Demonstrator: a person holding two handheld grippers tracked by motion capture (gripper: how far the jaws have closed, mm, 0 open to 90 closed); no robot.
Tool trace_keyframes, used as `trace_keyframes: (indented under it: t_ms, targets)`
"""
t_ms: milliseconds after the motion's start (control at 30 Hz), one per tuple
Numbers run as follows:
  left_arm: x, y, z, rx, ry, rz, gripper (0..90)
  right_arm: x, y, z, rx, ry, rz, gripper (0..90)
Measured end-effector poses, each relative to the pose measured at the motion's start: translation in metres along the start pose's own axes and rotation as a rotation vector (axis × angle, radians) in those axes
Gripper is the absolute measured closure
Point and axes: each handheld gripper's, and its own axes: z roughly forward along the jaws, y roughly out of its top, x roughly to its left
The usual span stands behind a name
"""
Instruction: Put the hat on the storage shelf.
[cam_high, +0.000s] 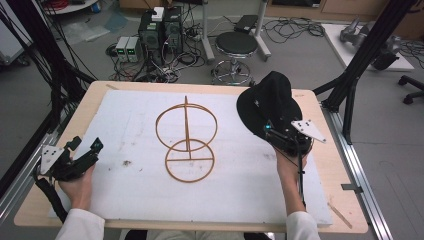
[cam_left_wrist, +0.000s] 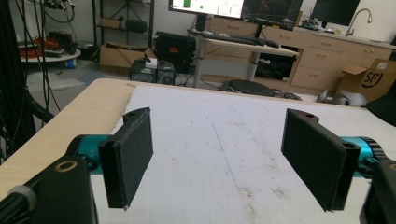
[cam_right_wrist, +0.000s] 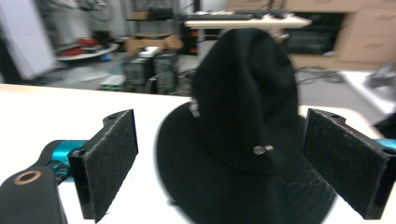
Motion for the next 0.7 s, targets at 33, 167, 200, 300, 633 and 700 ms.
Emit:
trace_keyframes:
  t_ms: [33, 167, 200, 300, 633, 700]
  targets:
    - [0.0, 0.0, 0.0, 0.0, 0.0, 0.0, 25.2, 0.0, 0.0, 0.002, -0.007, -0.022, -0.01, 10.0]
    - [0.0, 0.0, 0.0, 0.0, 0.0, 0.002, 25.2, -0.003, -0.004, 0.01, 0.008, -0.035, 0.004, 9.9]
    - [0.0, 0.0, 0.0, 0.0, 0.0, 0.001, 25.2, -0.004, -0.004, 0.012, 0.011, -0.035, 0.007, 9.9]
    - [0.0, 0.0, 0.001, 0.001, 0.002, 0.002, 25.2, -0.006, -0.005, 0.014, 0.004, -0.047, 0.013, 10.0]
    - [0.0, 0.0, 0.001, 0.002, 0.002, 0.001, 25.1, -0.006, 0.008, 0.03, 0.047, -0.039, -0.018, 9.9]
    - [0.0, 0.0, 0.001, 0.003, 0.004, 0.001, 25.0, -0.006, 0.01, 0.032, 0.05, -0.039, -0.024, 9.9]
